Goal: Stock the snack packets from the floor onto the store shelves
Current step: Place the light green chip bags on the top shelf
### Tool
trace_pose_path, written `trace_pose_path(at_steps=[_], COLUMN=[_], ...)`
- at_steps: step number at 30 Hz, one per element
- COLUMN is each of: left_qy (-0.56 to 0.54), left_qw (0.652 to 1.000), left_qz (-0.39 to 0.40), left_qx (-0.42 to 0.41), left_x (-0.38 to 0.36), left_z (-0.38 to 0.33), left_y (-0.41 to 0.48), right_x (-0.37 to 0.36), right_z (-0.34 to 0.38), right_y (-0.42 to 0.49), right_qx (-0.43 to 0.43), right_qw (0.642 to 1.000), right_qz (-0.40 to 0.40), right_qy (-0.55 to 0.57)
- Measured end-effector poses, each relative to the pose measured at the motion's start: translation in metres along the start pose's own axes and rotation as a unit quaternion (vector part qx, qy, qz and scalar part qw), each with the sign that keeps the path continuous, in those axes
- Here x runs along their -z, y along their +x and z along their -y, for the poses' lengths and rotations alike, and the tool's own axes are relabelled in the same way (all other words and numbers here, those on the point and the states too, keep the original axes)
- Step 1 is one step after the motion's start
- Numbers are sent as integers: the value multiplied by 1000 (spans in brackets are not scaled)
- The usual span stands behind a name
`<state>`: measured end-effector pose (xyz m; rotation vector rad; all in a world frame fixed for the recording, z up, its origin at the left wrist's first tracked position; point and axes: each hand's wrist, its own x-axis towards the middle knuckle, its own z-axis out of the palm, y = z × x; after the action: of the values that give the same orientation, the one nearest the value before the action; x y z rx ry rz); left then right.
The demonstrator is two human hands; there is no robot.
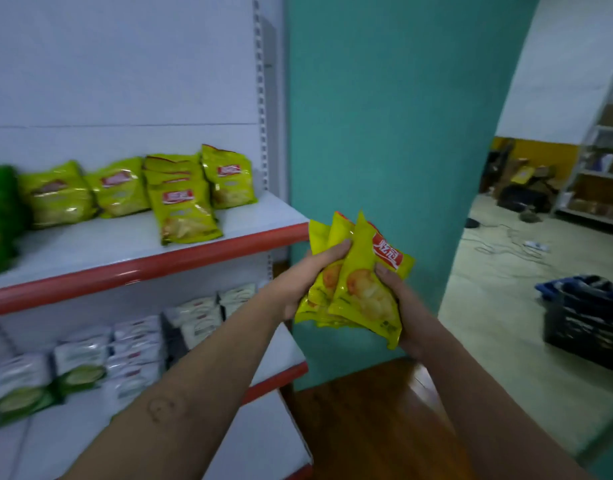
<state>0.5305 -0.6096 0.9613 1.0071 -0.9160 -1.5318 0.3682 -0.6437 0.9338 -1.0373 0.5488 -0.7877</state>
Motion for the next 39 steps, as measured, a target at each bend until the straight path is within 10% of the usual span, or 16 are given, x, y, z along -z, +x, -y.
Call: trace_pose_path(at_steps=[25, 39], left_qy=[1, -41], left_qw=[905, 905], left_qz=[-381, -349], left_qx=[-188, -239], left_x=[178, 272], left_z=[-82, -123], left_y=[-352, -394], right_x=[-329, -420], right_z=[-53, -47], right_y=[19, 60], right_qx=[-91, -27], right_qw=[960, 979], right_qz=[264, 202], right_qy=[-28, -4])
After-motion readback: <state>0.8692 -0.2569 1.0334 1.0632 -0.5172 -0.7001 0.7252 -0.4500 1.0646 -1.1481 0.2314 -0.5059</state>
